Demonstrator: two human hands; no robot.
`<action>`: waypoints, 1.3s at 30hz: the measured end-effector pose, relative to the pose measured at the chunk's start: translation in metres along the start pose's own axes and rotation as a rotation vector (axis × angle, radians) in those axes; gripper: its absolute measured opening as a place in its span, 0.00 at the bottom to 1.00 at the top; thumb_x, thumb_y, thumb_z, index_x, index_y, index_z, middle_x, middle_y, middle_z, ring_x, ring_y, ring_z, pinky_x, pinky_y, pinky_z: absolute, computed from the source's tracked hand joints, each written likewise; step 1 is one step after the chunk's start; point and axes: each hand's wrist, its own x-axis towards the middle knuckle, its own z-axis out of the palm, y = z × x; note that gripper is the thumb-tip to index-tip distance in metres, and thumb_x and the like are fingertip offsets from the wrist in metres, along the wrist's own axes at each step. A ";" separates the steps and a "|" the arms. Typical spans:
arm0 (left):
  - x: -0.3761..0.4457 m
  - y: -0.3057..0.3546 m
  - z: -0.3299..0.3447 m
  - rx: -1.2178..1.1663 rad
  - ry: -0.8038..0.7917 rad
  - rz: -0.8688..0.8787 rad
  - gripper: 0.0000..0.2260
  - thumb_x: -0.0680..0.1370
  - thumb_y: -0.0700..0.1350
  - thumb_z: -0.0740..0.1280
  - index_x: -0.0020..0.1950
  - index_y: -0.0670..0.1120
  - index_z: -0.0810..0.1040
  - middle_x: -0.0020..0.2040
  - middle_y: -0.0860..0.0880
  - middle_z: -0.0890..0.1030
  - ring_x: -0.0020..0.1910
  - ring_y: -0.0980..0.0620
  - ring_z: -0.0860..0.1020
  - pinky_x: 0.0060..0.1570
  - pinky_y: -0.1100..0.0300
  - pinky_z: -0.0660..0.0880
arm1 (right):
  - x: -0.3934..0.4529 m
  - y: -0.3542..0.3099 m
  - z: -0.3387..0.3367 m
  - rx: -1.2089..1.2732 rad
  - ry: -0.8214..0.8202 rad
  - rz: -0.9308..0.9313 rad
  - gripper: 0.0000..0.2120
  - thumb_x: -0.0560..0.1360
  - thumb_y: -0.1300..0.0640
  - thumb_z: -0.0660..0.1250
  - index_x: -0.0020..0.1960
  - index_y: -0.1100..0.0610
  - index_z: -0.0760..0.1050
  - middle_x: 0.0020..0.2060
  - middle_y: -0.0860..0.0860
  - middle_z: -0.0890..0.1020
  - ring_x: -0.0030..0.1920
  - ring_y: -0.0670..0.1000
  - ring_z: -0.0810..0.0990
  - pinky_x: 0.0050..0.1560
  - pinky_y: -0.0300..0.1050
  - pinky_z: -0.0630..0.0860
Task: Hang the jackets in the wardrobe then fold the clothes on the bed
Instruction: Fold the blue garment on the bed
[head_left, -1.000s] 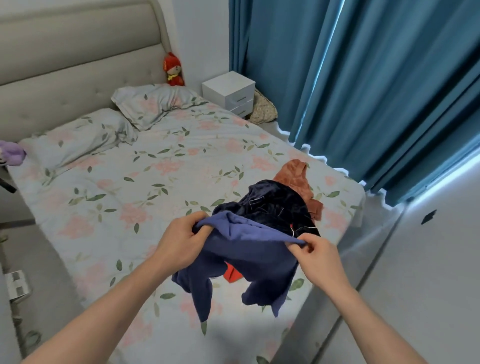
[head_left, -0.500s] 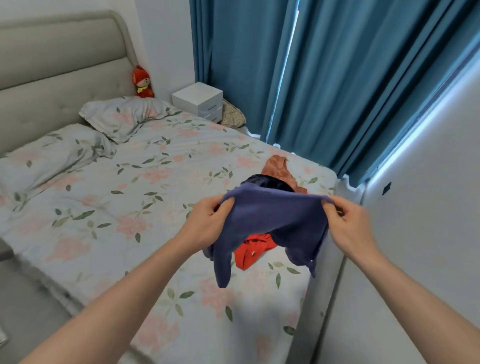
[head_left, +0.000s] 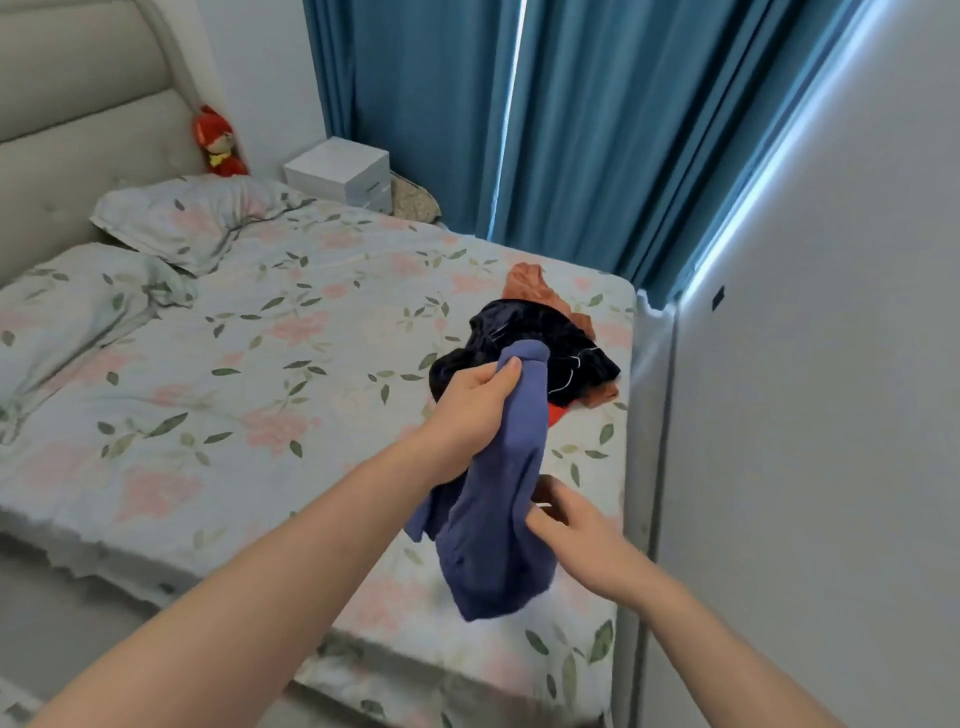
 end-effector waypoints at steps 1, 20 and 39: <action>-0.013 0.000 -0.001 -0.019 -0.015 -0.006 0.20 0.83 0.60 0.62 0.48 0.43 0.79 0.51 0.38 0.83 0.50 0.41 0.81 0.51 0.48 0.75 | -0.012 -0.002 0.017 0.021 -0.019 0.019 0.07 0.84 0.46 0.60 0.61 0.38 0.73 0.55 0.32 0.81 0.55 0.32 0.79 0.52 0.30 0.75; -0.198 -0.065 0.028 0.693 -0.361 0.097 0.23 0.72 0.47 0.73 0.65 0.59 0.76 0.62 0.64 0.77 0.53 0.64 0.79 0.51 0.66 0.78 | -0.105 0.010 -0.013 0.478 0.246 0.074 0.11 0.84 0.52 0.63 0.63 0.55 0.77 0.55 0.52 0.84 0.52 0.49 0.85 0.44 0.40 0.79; -0.181 0.008 0.101 0.602 -0.185 0.334 0.15 0.81 0.50 0.69 0.41 0.42 0.71 0.32 0.52 0.68 0.31 0.54 0.65 0.34 0.59 0.63 | -0.139 0.031 -0.112 0.333 0.324 0.074 0.10 0.80 0.59 0.64 0.57 0.51 0.81 0.38 0.51 0.76 0.37 0.50 0.69 0.35 0.44 0.64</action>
